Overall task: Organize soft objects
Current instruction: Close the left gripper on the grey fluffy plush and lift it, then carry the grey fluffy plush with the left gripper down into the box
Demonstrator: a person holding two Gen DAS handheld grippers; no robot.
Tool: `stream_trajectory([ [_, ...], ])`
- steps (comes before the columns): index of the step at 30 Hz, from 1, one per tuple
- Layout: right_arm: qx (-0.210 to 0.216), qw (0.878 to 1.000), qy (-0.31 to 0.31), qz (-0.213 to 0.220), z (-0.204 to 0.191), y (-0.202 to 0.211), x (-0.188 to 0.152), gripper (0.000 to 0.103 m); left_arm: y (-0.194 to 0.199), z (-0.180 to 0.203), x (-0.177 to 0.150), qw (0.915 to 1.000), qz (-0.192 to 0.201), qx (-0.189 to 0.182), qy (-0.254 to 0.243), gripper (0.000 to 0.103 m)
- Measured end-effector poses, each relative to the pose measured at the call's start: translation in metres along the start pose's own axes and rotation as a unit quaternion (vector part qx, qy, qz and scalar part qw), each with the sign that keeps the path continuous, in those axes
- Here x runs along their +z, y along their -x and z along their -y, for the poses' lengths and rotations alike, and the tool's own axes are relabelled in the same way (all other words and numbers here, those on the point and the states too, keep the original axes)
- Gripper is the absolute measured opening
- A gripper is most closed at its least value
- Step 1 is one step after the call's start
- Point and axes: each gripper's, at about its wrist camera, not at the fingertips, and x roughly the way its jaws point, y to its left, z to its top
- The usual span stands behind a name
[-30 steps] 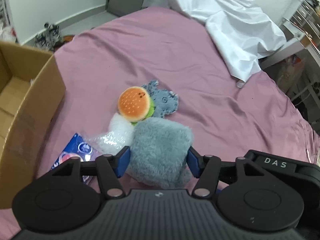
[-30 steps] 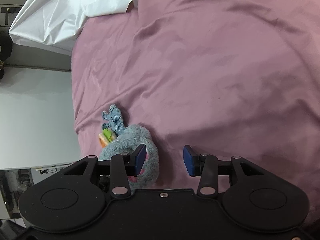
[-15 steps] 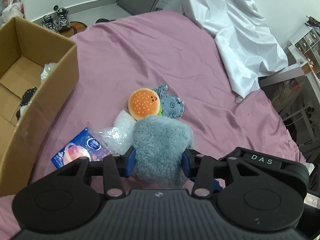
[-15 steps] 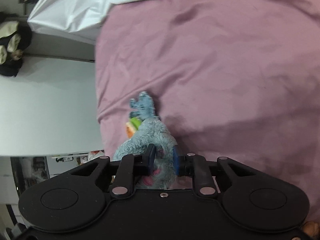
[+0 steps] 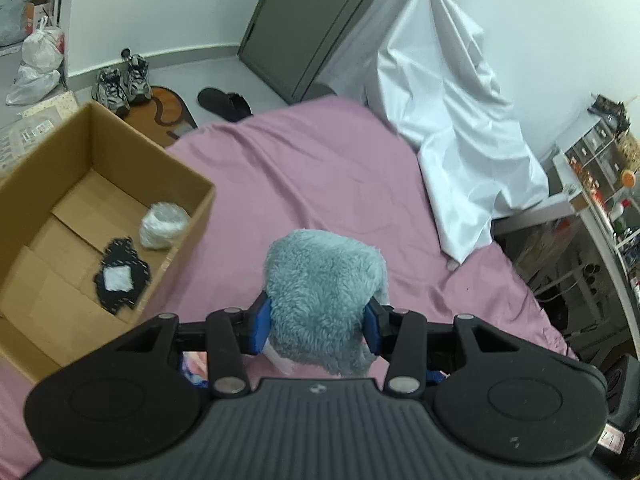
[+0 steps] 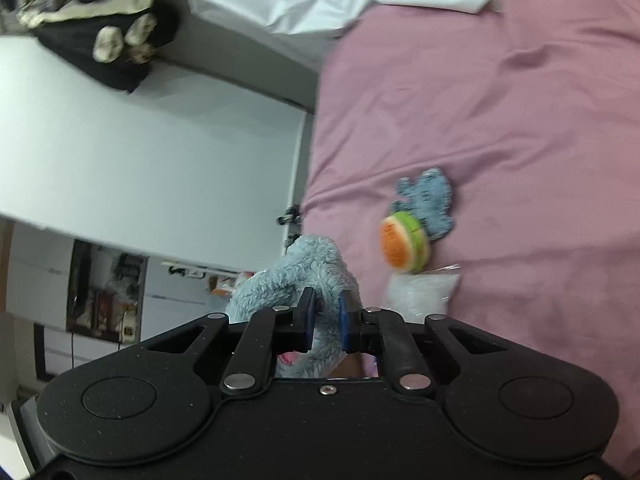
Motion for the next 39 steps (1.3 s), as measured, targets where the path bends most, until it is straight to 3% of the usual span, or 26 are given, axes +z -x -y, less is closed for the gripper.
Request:
stream_trajectory([
  [20, 0.054, 0.991, 0.122, -0.025, -0.072, -0.023, -0.046, 0.012, 0.069, -0.071, 0.023, 0.9975, 0.058, -0.002, 0.040, 0.045],
  [39, 0.040, 0.987, 0.151, -0.033, -0.107, -0.059, -0.068, 0.016, 0.072, -0.126, 0.042, 0.9945, 0.069, -0.023, 0.075, 0.045],
])
